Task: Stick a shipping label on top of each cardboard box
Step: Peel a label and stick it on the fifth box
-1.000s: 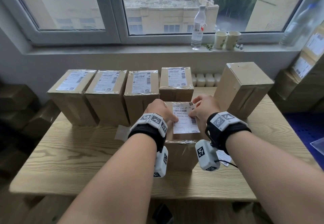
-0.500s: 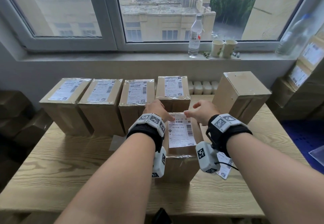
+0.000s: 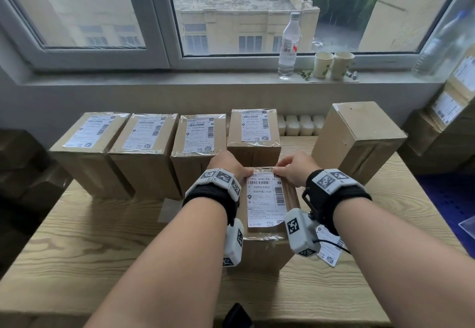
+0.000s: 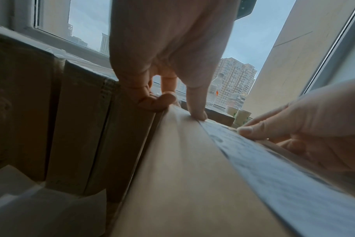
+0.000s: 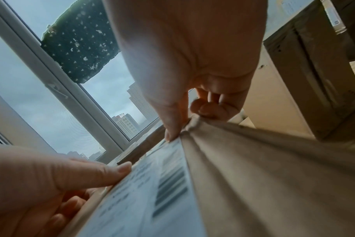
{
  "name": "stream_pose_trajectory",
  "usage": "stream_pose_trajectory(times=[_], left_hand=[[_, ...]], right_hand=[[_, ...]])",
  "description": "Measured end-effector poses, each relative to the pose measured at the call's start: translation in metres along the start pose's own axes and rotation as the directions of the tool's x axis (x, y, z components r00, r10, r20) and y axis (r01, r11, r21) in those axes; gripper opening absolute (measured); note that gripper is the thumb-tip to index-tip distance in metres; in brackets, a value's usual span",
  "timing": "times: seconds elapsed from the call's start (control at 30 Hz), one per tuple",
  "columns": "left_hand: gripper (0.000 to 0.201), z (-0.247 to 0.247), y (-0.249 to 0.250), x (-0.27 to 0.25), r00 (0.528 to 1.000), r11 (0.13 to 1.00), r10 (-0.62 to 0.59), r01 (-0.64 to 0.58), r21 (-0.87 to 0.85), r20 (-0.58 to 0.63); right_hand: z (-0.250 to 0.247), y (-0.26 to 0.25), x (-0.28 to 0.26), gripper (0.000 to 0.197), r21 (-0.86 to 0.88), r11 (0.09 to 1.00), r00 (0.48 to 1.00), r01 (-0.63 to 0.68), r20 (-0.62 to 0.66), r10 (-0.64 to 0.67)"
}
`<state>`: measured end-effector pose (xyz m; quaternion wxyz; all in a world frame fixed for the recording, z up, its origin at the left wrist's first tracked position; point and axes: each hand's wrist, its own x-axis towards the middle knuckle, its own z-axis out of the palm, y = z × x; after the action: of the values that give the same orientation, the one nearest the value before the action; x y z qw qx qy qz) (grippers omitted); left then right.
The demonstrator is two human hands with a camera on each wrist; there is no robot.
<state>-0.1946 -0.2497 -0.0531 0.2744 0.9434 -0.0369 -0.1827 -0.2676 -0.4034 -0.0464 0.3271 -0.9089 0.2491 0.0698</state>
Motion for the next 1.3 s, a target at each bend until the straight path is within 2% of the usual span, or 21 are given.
stream_pose_trajectory(times=[0.17,0.37,0.43,0.57,0.73,0.83,0.93,1.1,1.23,1.3], left_hand=[[0.056,0.002,0.005,-0.004,1.000,0.998,0.010,-0.010,0.061,0.012],[0.043,-0.001,0.001,-0.005,0.999,0.994,0.035,-0.031,0.102,-0.038],[0.042,-0.006,-0.001,-0.009,0.998,0.996,0.039,-0.035,0.085,-0.039],[0.056,-0.015,-0.005,-0.024,0.999,0.999,0.027,-0.026,0.046,-0.025],[0.054,-0.016,-0.010,-0.045,1.000,0.998,0.015,-0.017,0.060,0.024],[0.067,-0.008,-0.016,-0.057,0.999,0.998,0.001,-0.003,0.058,0.035],[0.067,-0.004,-0.024,-0.070,0.999,1.000,-0.004,0.003,0.020,0.043],[0.074,-0.003,-0.025,-0.085,0.990,0.999,0.013,-0.006,-0.046,0.143],[0.088,-0.001,-0.020,-0.098,0.967,0.997,0.081,-0.077,-0.023,0.241],[0.107,0.005,-0.022,-0.096,0.960,0.992,0.121,-0.121,-0.015,0.251]], right_hand=[[0.003,-0.001,-0.002,0.023,-0.039,0.999,1.000,-0.005,-0.003,0.005],[-0.001,-0.003,-0.006,0.024,-0.064,0.998,0.999,-0.019,-0.033,0.017],[-0.005,-0.004,-0.011,0.032,-0.072,0.997,0.999,-0.031,-0.038,0.028],[-0.011,-0.004,-0.026,0.049,-0.072,0.997,0.998,-0.037,-0.045,0.033],[-0.012,-0.006,-0.050,0.045,-0.096,0.994,0.999,-0.044,-0.018,0.043],[-0.006,-0.002,-0.063,0.037,-0.141,0.988,0.998,-0.059,-0.014,0.057],[0.002,0.005,-0.073,0.029,-0.111,0.989,0.994,-0.096,0.042,0.101],[0.006,0.013,-0.087,0.036,-0.024,0.991,0.984,-0.133,0.113,0.135],[0.006,0.015,-0.096,0.043,-0.030,0.994,0.980,-0.103,0.171,0.107],[0.006,0.016,-0.101,0.050,-0.012,0.996,0.973,-0.083,0.213,0.084]])
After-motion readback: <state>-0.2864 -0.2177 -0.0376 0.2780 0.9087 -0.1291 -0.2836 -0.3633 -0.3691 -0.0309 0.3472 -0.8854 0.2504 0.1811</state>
